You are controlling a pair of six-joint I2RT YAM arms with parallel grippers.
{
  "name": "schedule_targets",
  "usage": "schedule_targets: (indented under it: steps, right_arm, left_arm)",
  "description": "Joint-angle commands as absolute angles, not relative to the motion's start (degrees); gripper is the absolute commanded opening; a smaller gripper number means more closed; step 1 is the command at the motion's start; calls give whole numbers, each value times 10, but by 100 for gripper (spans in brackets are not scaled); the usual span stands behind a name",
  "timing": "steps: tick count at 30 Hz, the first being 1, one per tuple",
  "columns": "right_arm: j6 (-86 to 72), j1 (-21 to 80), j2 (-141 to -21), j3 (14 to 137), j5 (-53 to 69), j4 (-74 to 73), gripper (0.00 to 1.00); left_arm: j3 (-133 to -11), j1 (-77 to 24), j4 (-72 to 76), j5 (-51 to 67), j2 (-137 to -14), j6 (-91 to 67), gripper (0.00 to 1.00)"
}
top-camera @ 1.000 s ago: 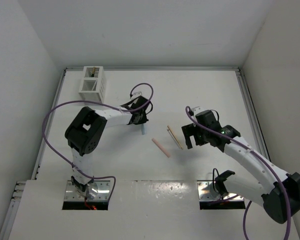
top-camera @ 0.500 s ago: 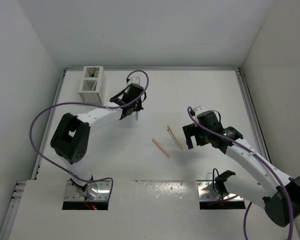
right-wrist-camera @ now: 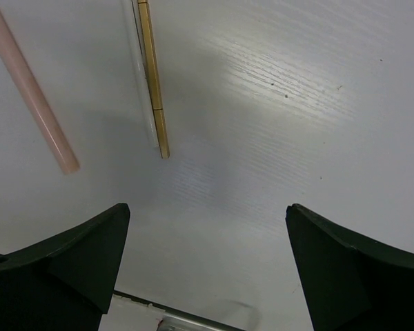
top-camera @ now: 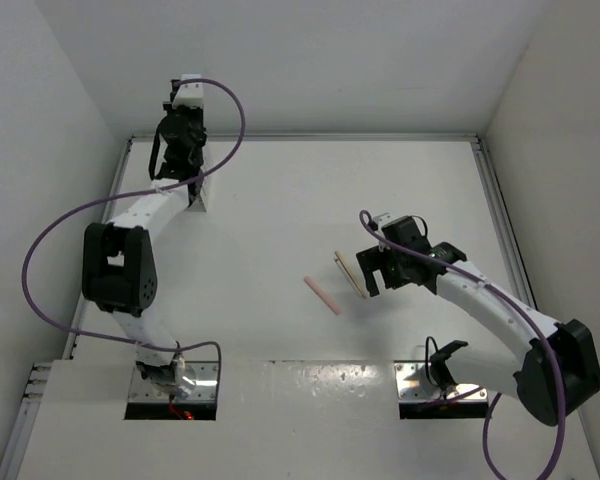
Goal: Organize the makeup
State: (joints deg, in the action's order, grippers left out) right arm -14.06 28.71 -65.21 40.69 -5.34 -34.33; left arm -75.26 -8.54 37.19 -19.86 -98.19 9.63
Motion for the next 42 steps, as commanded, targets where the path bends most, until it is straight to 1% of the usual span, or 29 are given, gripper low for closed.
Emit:
schedule_targets:
  steps: [1, 4, 8, 11, 18, 21, 30, 31, 32, 33, 35, 36, 38, 39, 42]
  right_arm:
    - [-122, 291, -669, 444, -47, -329, 95]
    - [-116, 291, -679, 447, -54, -326, 95]
    - [-111, 292, -694, 448, -58, -325, 95]
    - [-106, 292, -704, 448, -61, -324, 95]
    - [-101, 293, -724, 445, -64, -322, 95]
    - [-100, 291, -715, 441, -62, -319, 95]
    - [-104, 292, -698, 425, -71, -322, 95]
    - [-103, 293, -695, 426, -72, -322, 95]
    - [-104, 292, -697, 428, -72, -323, 95]
    - [-104, 291, -695, 427, -73, -324, 95]
    - [-101, 291, -697, 433, -73, -328, 95]
    - [-101, 292, -697, 436, -71, -330, 95]
    - [-105, 291, -699, 440, -63, -334, 95]
    - [-108, 292, -700, 441, -61, -332, 95]
    - [-117, 291, -699, 442, -56, -331, 95]
  left_arm:
    - [-802, -33, 459, -137, -1047, 119, 0]
    - [-831, 3, 467, -86, -1095, 91, 0]
    - [-882, 40, 419, -17, -1147, 29, 0]
    - [-882, 54, 427, 20, -1167, 16, 0]
    - [-857, 60, 436, 52, -1178, 26, 0]
    - [-857, 60, 436, 65, -1191, 13, 0]
    - [-870, 54, 411, 60, -1233, 13, 0]
    - [-865, 54, 411, 69, -1233, 18, 3]
    - [-865, 54, 406, 69, -1233, 18, 8]
    - [-858, 54, 406, 76, -1233, 18, 23]
    - [-858, 54, 392, 76, -1219, 13, 39]
    - [-858, 54, 378, 76, -1214, 3, 49]
    - [-865, 54, 360, 43, -1196, -14, 55]
    - [-870, 54, 346, 28, -1190, -38, 59]
    - [-899, 54, 276, -24, -1161, -68, 61]
